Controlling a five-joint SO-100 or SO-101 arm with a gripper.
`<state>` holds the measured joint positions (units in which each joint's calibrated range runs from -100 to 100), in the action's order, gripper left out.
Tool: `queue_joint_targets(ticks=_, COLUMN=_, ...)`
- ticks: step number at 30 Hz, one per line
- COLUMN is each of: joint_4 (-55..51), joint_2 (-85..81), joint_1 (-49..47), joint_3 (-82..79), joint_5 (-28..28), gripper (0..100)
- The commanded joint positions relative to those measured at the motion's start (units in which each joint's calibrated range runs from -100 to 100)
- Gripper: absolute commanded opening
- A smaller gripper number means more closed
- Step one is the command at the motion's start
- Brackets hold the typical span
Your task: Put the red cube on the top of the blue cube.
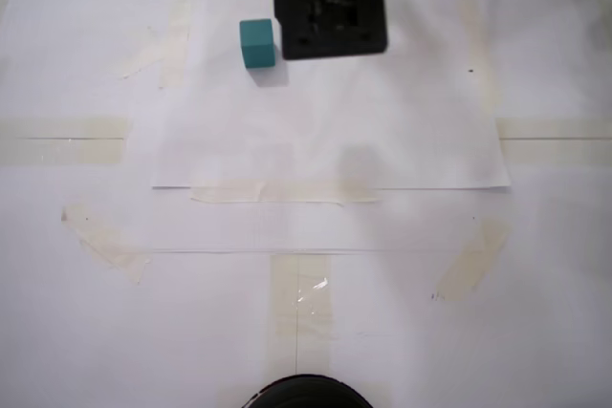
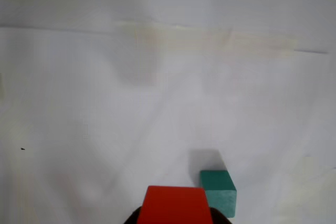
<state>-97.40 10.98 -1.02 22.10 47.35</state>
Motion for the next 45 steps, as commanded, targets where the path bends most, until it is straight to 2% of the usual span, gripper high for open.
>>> queue_joint_targets(ticks=1, joint_4=4.6, joint_2=-13.0, joint_1=4.4, joint_3=-10.0, joint_5=-3.1, gripper=8)
queue_joint_targets(ticks=17, joint_4=17.3, joint_2=-34.6, joint_1=12.5, joint_3=-43.9, joint_5=-8.8, gripper=8)
queue_joint_targets(ticks=32, joint_4=27.8, joint_2=-39.3, joint_1=10.8, joint_3=-57.7, joint_5=-10.6, gripper=8)
queue_joint_targets(ticks=45, joint_4=32.2, joint_2=-37.1, joint_1=11.6, joint_3=-61.1, joint_5=-11.2, gripper=8)
